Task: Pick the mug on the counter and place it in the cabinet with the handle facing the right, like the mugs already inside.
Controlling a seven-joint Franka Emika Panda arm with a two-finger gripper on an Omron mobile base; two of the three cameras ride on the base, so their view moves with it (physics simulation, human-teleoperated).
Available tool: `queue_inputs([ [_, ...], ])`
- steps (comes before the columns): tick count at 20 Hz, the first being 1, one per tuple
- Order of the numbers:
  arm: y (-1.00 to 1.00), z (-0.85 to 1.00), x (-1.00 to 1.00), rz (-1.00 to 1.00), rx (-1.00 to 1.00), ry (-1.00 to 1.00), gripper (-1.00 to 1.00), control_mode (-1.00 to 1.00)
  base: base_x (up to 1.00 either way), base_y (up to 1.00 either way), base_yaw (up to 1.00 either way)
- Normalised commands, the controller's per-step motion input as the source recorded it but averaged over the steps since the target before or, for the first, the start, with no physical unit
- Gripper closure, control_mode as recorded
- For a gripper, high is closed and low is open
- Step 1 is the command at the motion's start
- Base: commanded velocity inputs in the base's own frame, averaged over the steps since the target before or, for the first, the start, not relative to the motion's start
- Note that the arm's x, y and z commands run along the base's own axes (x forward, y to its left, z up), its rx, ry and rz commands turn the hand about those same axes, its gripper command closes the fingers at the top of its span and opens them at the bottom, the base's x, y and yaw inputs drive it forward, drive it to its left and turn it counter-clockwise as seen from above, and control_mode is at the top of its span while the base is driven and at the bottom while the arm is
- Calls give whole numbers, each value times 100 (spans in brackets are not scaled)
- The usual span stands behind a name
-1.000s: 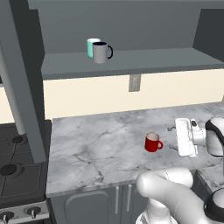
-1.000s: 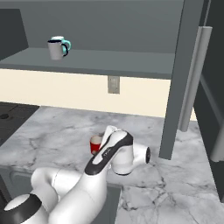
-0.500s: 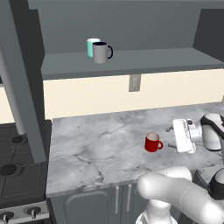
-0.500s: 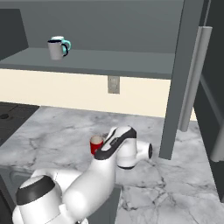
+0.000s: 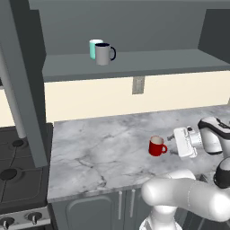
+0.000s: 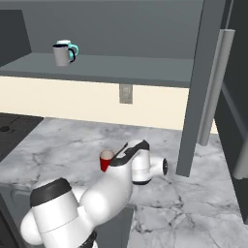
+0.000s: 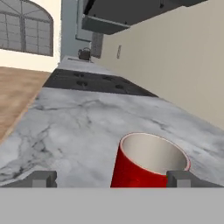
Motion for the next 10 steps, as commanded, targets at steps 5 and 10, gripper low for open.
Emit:
queue_inputs([
  [5, 0, -34, 5, -4, 3, 9, -100, -100, 0, 0, 0],
  [10, 0, -17, 0, -5, 6, 8, -100, -100, 0, 0, 0],
])
